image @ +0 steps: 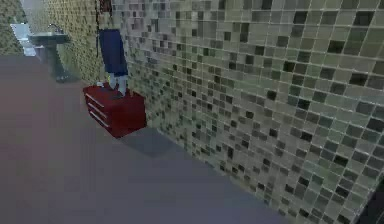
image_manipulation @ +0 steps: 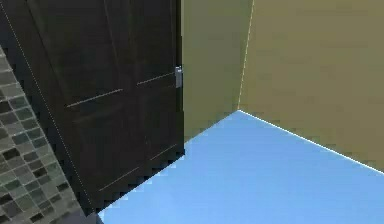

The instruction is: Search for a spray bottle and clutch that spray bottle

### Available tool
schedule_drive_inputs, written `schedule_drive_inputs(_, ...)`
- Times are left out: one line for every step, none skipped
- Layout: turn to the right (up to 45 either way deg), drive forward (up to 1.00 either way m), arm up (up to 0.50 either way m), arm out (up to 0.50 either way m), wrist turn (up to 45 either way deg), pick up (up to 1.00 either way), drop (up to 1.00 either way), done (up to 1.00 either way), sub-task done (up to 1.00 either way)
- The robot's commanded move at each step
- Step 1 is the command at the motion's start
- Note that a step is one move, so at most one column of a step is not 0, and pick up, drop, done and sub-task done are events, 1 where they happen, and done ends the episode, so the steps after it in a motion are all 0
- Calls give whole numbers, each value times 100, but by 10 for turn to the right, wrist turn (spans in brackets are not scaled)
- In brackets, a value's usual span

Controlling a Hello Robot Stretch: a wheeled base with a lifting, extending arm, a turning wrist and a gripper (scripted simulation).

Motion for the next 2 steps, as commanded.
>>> schedule_drive_inputs(-360,0,0,0,0,0,0,0,0)
schedule_drive_inputs(0,100,0,0,0,0,0,0,0)
